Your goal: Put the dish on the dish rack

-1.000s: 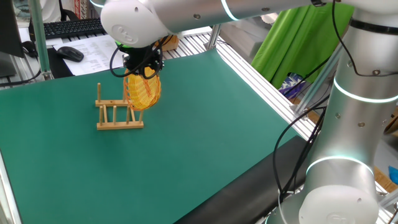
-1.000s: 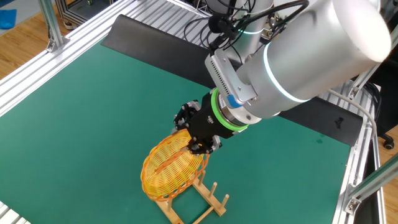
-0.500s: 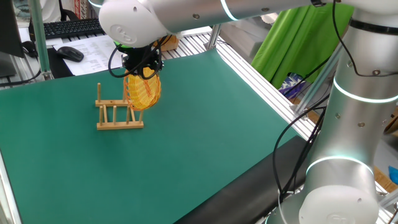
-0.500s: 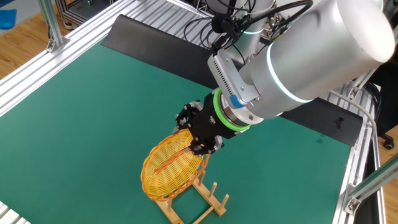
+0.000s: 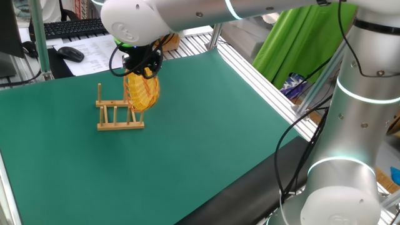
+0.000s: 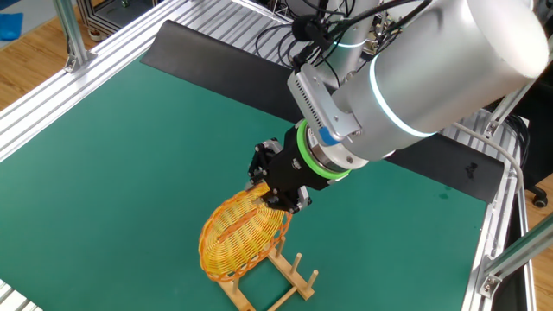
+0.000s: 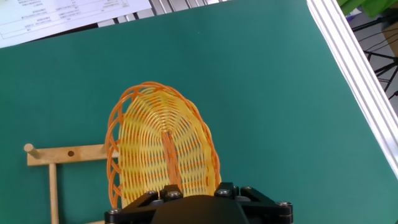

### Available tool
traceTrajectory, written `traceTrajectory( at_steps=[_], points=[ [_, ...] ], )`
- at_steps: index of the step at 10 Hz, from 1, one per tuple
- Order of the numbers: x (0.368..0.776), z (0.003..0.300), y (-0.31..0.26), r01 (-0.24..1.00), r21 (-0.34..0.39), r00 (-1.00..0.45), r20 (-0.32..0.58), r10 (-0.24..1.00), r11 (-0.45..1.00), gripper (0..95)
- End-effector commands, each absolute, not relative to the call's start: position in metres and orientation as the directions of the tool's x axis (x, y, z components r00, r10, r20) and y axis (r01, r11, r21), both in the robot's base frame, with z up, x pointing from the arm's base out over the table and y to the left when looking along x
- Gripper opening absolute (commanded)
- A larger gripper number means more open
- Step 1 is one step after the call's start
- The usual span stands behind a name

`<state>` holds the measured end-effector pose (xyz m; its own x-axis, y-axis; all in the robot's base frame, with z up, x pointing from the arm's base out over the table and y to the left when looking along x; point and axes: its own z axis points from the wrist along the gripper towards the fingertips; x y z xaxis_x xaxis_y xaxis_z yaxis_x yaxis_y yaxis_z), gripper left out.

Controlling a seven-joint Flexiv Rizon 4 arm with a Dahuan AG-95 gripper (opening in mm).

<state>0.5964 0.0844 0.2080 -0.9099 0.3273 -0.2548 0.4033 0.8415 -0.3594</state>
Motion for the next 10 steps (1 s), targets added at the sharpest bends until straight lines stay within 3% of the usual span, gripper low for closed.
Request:
traceTrajectory(
  at_steps=[1,5,10],
  points=[
    [0.5961,0.2087,0.0881,0.405,-0.360,-0.910,-0.251,0.330,0.841,0.0],
    [0.5939,0.2098,0.0926,0.413,-0.360,-0.907,-0.252,0.339,0.837,0.0],
    [0.5973,0.2106,0.0899,0.423,-0.421,-0.902,-0.275,0.331,0.802,0.0]
  ],
)
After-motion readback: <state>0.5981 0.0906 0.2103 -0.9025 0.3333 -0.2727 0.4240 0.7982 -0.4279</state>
